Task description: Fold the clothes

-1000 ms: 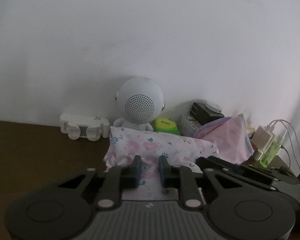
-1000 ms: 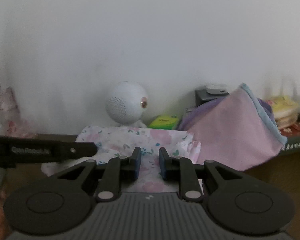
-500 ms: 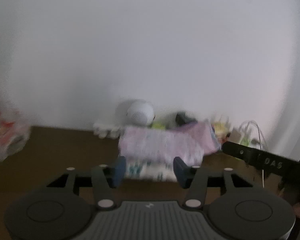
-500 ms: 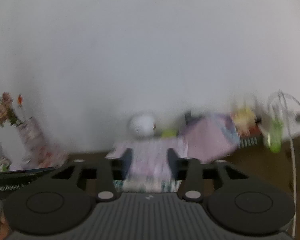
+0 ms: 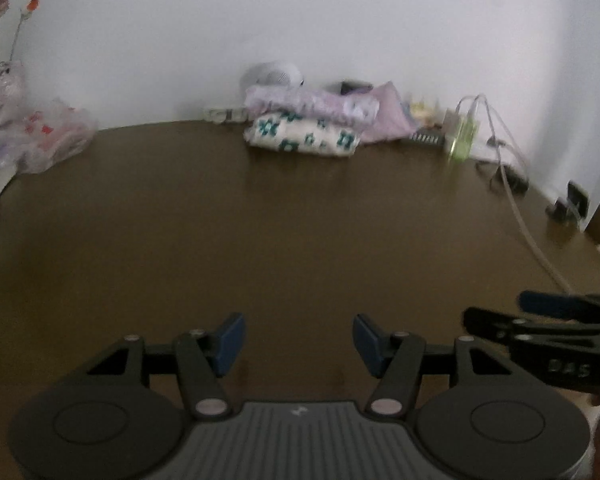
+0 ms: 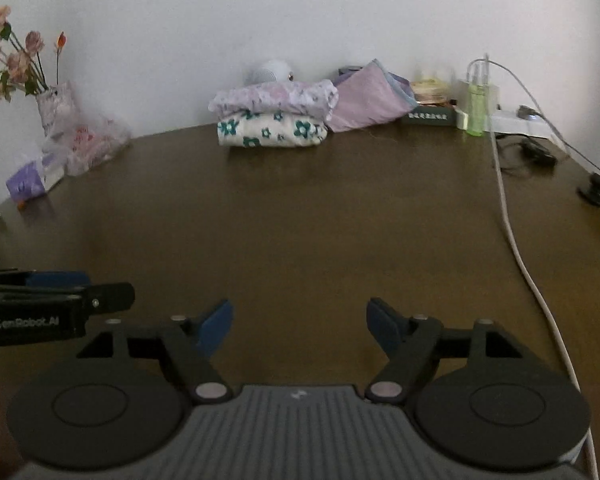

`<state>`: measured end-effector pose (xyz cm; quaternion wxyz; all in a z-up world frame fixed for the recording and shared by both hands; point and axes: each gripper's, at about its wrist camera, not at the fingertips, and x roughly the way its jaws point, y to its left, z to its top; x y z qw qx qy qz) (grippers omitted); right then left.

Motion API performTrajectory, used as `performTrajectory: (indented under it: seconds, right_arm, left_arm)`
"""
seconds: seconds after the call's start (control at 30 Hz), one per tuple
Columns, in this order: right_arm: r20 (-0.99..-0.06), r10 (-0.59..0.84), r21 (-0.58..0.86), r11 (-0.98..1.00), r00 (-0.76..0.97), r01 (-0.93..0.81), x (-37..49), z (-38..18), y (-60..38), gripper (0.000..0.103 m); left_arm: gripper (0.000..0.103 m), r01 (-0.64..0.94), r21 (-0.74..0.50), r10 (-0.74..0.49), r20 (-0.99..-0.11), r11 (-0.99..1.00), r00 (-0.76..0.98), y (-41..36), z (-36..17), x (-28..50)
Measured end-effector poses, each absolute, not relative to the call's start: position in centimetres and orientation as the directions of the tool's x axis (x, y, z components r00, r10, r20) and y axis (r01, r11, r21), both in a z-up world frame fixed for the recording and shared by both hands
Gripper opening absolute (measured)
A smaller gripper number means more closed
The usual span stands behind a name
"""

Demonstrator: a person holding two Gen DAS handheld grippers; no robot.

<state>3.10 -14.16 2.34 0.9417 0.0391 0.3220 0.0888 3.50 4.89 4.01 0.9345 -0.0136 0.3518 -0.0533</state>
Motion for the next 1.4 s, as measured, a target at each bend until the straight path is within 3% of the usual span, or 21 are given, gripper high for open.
performTrajectory:
  seconds: [0.13, 0.27, 0.37, 0.6, 1.4]
  right_arm:
    - [-0.592, 0.160, 0.083, 0.987, 0.790, -0.138, 0.9, 2.4, -13.6, 0.081]
    - [-0.587, 0.150, 0.066, 0.988, 0.795, -0.137, 0.1, 2.2, -13.5, 0.093]
    - [-0.585, 0.134, 0.054, 0.990, 0.800, -0.127, -0.3, 2.0, -13.6, 0.103]
    - [-0.636, 0.074, 0.025, 0.997, 0.768, -0.075, 0.1, 0.9, -14.6, 0.103]
    - [-0.640, 0.064, 0.011, 0.997, 0.766, -0.074, -0.2, 0.6, -14.8, 0.102]
  left_arm:
    - [0.059, 0.072, -0.082, -0.108, -0.664, 0.994, 0.740, 4.7, 3.2, 2.0]
    - [0.076, 0.089, -0.052, -0.101, -0.665, 0.995, 0.740, 3.8, 2.7, 0.6]
    - [0.081, 0.091, -0.011, -0.076, -0.656, 0.996, 0.751, 2.9, 2.4, -0.1]
    - [0.103, 0.049, 0.013, -0.029, -0.657, 0.999, 0.753, 2.4, 1.8, -0.6]
    - [0.103, 0.001, 0.011, 0.006, -0.648, 1.000, 0.762, 2.2, 1.9, -0.5]
